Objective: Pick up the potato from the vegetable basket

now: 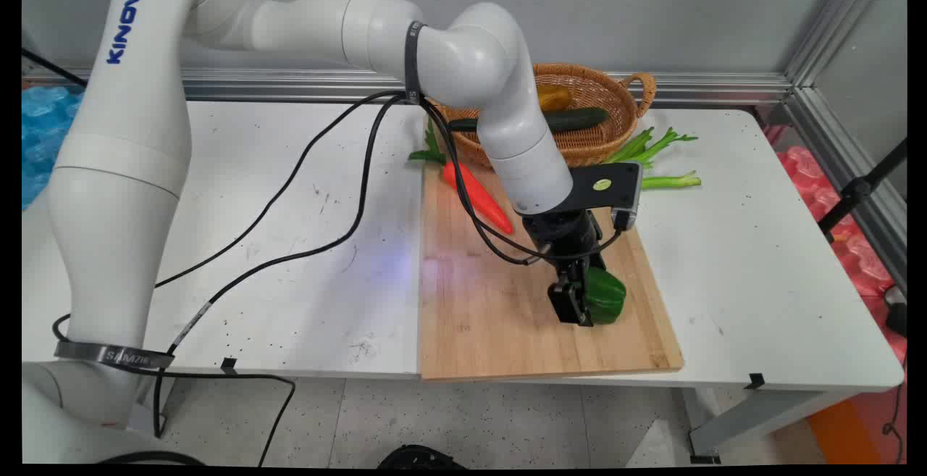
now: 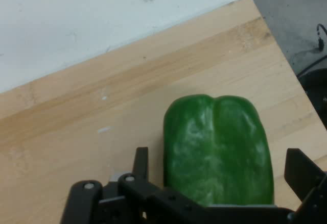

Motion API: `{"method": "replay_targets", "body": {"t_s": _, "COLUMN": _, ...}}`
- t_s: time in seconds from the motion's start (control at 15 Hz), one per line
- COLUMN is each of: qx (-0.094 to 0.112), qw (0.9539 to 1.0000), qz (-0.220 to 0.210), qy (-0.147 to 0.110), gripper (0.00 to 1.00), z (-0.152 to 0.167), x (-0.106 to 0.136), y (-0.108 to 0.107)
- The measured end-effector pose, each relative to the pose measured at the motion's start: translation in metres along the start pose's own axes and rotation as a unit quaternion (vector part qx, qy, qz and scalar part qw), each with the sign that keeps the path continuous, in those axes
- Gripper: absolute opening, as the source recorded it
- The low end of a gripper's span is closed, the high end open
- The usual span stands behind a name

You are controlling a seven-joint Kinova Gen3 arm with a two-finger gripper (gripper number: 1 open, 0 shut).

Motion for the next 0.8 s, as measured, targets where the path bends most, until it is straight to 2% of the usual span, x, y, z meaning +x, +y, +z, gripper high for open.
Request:
{"method": "replay_targets", "body": {"t_s": 0.33, "qx": 0.011, "qw": 0.9999, "qz": 0.001, "qy": 0.011, "gripper": 1.00, "z": -0.024, "x": 0.008, "y": -0.002}}
{"method": "replay_targets", "body": {"t_s": 0.8, "qx": 0.021, "qw": 0.9994, "qz": -0.023, "qy": 0.015, "gripper": 1.00, "z": -0.097, "x": 0.008, "y": 0.007}}
